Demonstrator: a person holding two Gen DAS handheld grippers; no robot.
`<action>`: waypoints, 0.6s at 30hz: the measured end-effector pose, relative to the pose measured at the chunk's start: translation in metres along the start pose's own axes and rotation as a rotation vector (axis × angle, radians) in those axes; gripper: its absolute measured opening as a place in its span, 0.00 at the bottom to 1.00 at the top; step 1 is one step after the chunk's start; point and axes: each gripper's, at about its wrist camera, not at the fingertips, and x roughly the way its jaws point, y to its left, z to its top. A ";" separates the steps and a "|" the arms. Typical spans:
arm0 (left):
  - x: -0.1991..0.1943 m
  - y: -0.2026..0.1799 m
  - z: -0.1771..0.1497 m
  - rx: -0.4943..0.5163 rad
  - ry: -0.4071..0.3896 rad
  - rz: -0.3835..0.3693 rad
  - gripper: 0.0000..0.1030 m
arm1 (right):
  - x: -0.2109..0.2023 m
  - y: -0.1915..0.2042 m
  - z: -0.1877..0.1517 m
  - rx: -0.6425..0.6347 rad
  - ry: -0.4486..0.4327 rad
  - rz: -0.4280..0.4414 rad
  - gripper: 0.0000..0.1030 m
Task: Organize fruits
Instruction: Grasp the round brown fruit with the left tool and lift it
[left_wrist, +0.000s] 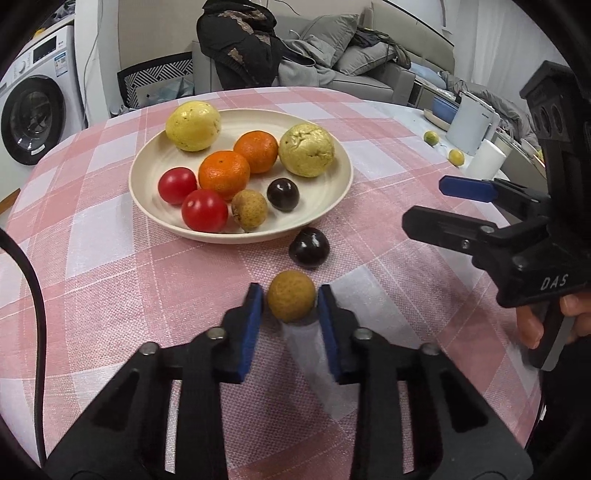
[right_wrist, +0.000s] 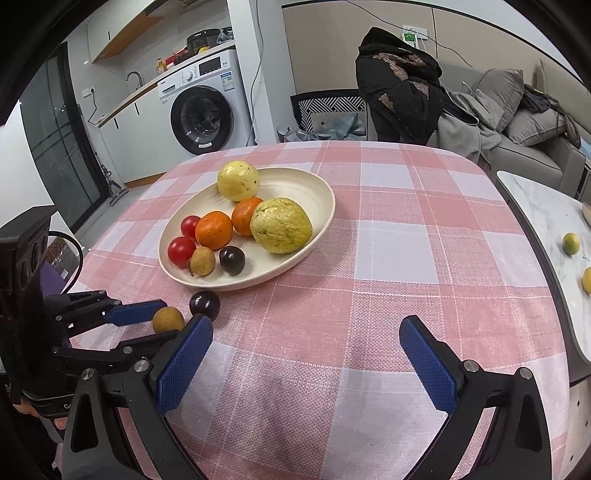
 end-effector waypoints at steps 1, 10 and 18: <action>-0.001 -0.001 0.000 0.005 -0.001 -0.007 0.23 | 0.000 0.000 0.000 -0.001 0.001 0.000 1.00; -0.015 -0.004 -0.003 0.016 -0.039 -0.014 0.23 | 0.001 0.004 0.001 -0.008 0.002 0.009 1.00; -0.034 0.015 -0.008 -0.025 -0.091 0.010 0.23 | 0.006 0.016 -0.001 -0.026 0.014 0.042 1.00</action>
